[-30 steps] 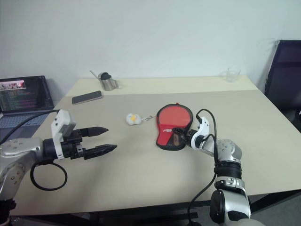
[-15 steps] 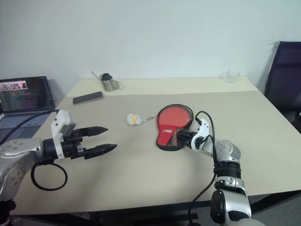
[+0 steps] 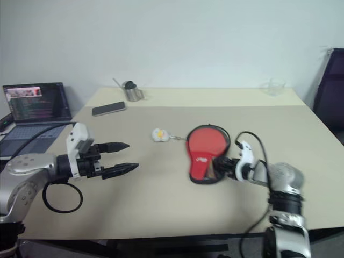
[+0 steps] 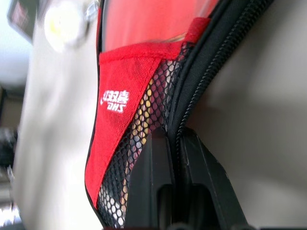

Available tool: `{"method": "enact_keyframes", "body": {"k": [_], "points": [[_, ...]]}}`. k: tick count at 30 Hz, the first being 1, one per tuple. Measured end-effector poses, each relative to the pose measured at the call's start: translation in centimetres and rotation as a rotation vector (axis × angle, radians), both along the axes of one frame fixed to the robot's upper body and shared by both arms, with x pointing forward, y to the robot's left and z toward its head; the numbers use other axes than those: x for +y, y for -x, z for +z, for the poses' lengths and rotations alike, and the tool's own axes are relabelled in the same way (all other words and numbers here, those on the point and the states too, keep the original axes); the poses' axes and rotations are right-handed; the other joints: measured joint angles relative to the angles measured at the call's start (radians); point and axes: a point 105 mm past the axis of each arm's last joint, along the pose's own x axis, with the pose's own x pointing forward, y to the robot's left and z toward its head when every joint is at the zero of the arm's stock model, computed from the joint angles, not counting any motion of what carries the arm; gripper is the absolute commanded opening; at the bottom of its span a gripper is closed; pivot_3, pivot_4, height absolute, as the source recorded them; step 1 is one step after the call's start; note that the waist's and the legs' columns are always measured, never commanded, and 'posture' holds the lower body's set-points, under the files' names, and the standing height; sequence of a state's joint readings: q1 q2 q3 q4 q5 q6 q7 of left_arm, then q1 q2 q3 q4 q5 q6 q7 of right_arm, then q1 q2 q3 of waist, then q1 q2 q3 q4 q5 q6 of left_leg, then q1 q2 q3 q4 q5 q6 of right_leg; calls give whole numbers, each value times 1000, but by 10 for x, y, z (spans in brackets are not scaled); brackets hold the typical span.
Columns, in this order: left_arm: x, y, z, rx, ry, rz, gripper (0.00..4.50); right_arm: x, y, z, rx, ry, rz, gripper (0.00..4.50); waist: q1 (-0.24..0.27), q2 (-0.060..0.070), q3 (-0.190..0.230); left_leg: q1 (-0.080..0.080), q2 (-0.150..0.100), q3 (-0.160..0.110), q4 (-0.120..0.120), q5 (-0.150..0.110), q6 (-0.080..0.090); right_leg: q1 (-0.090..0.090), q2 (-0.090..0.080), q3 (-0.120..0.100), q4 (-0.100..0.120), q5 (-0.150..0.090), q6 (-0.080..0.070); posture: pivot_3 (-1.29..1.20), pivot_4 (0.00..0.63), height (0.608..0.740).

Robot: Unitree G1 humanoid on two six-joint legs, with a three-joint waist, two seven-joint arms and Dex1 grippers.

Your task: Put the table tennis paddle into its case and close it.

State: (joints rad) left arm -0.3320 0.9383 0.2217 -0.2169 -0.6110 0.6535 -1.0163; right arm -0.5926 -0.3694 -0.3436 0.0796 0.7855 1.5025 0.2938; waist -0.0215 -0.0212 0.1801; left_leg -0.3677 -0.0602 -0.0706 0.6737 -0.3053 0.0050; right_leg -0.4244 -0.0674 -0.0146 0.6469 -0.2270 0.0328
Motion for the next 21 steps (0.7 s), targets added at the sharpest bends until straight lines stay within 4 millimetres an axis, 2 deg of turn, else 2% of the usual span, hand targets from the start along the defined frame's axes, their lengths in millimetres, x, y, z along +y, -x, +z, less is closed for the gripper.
{"method": "enact_keyframes", "body": {"k": [5, 8, 14, 21], "points": [[1, -5, 9, -13, -18, -35, 4500, -5, 54, -9, 36, 29, 189, 16, -6, 0, 0, 1, 0, 1, -2, -1, 2, 1, 0, 1, -2, -1, 1, 0, 150, 740], [2, -9, 8, -6, -26, -43, 4500, -4, 73, -13, 46, 33, 240, 16, -11, 0, 0, 3, 1, 2, -3, -1, 2, 1, 0, 2, -1, -1, 1, 0, 150, 740], [-4, -14, 5, 12, -44, -82, 4500, 17, 87, -15, 33, -22, 311, 16, -11, 0, 0, 3, 1, 2, -3, -1, 2, 1, 1, 2, -1, -1, 1, 0, 150, 740], [-8, -17, 5, 21, -55, -106, 4500, 22, 88, -19, 32, -2, 315, 16, -9, -1, 0, 3, 1, 2, -3, -1, 1, 1, 1, 2, -1, -1, 1, 0, 150, 740]]}}
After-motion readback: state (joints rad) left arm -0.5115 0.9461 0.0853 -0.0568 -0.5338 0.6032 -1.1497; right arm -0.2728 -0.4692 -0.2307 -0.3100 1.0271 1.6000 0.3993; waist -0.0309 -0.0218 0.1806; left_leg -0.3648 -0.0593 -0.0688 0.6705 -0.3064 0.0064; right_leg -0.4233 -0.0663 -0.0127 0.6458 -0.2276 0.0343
